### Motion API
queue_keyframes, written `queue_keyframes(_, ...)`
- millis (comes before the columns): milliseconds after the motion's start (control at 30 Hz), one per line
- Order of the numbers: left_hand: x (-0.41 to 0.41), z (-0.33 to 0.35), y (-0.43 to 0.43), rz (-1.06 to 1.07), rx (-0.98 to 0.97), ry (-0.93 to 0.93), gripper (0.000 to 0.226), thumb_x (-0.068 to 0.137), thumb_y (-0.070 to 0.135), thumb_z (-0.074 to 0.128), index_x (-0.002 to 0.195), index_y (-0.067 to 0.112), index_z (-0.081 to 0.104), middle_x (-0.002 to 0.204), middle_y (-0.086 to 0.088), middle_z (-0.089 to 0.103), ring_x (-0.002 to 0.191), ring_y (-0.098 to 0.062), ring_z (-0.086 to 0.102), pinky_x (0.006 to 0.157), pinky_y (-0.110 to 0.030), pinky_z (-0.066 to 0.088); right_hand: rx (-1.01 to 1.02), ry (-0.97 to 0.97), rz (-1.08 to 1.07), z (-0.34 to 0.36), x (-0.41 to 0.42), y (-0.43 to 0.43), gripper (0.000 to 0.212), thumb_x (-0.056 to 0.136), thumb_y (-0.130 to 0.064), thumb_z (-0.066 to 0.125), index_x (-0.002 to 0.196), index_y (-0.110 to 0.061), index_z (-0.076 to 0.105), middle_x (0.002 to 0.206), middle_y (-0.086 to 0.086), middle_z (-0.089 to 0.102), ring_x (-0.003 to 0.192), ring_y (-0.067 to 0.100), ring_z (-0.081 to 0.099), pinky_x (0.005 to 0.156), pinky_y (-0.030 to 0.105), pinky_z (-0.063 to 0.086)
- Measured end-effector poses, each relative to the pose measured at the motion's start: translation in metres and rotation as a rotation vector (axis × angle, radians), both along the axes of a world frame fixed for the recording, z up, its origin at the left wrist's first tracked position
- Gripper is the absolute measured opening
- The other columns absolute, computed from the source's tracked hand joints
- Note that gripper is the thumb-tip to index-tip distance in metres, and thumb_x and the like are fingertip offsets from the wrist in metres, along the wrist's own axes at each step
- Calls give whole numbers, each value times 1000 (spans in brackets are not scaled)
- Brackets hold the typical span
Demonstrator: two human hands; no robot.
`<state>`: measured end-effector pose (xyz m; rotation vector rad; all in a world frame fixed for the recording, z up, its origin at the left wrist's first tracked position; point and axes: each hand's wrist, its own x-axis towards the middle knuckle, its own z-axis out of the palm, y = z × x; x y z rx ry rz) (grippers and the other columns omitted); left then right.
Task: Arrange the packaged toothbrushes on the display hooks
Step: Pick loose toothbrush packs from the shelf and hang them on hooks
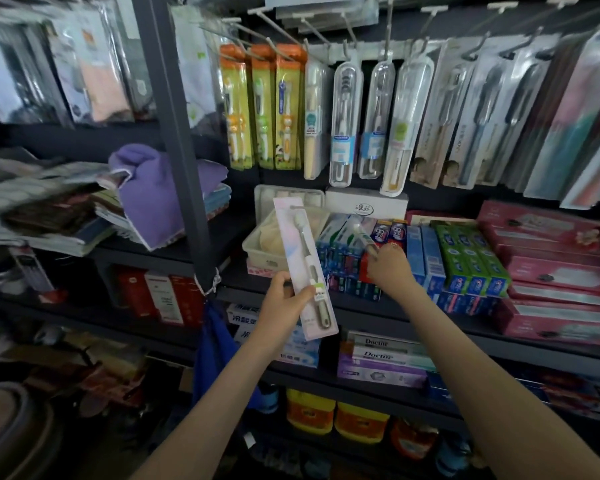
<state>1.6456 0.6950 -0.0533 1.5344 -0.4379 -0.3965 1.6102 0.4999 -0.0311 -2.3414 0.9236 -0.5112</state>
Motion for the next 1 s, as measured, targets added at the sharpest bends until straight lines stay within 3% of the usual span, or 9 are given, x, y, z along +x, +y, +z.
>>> queue_keyframes(133, -9, 4, -14, -41, -30, 32, 20, 93, 11, 57, 111, 10, 48, 96, 0, 63, 81, -8, 63, 57, -18, 50, -68, -20, 30, -1, -28, 0, 32, 99, -12, 38, 121, 10, 42, 121, 26, 45, 90, 29, 46, 70, 27, 36)
queue_keyframes(200, -14, 7, -20, -51, -37, 40, 19, 93, 12, 57, 110, 12, 49, 100, -2, 63, 84, -9, 63, 58, -18, 49, -76, -77, 77, -7, -42, -7, 29, 99, -15, 41, 119, 7, 45, 112, 21, 51, 78, 21, 44, 53, 21, 33)
queue_keyframes(267, -13, 14, -26, -55, -51, 15, 16, 92, 13, 58, 106, 13, 50, 100, -2, 64, 83, -8, 64, 57, -16, 48, -75, -127, 115, -5, -55, -13, 28, 98, -16, 44, 119, 3, 47, 102, 13, 54, 69, 16, 47, 46, 16, 34)
queue_keyframes(367, -7, 29, -28, -62, -95, -26, 14, 92, 12, 58, 104, 12, 51, 96, 0, 65, 79, -5, 64, 55, -13, 47, -81, -202, 148, 0, -69, -17, 29, 97, -14, 47, 123, -3, 45, 105, 4, 46, 71, 3, 45, 57, 7, 39)
queue_keyframes(434, 1, 43, -26, -49, -112, -62, 13, 92, 11, 58, 103, 14, 51, 97, 0, 64, 80, -5, 63, 54, -12, 47, -97, -242, 165, 10, -72, -15, 27, 95, -15, 49, 121, -9, 46, 105, 1, 45, 74, 2, 45, 58, 8, 38)
queue_keyframes(567, 19, 67, -13, -34, -153, -130, 17, 93, 11, 56, 107, 18, 50, 99, 2, 62, 84, -9, 62, 58, -18, 48, -48, -318, 221, 37, -67, 0, 13, 94, -16, 50, 107, -17, 47, 91, 5, 55, 63, 11, 49, 51, 19, 36)
queue_keyframes(734, 46, 86, 12, 4, -160, -224, 17, 92, 11, 57, 108, 12, 51, 102, -3, 62, 89, -10, 62, 66, -21, 47, -62, -430, 295, 70, -38, 31, 16, 95, -18, 51, 107, -20, 41, 76, 0, 56, 48, 6, 44, 41, 16, 33)
queue_keyframes(867, 65, 100, 30, 14, -227, -265, 14, 91, 8, 59, 99, 16, 52, 100, -3, 65, 91, -16, 63, 68, -23, 47, -179, -539, 269, 94, -10, 53, 38, 96, -17, 49, 133, -21, 38, 87, -2, 55, 59, 10, 52, 45, 19, 38)
queue_keyframes(1001, 76, 110, 43, 16, -258, -313, 14, 90, 7, 59, 95, 18, 51, 94, 0, 65, 80, -6, 64, 61, -16, 47, -239, -574, 235, 111, 15, 64, 49, 98, -18, 46, 144, -20, 30, 95, 0, 55, 62, 2, 48, 45, 13, 33)
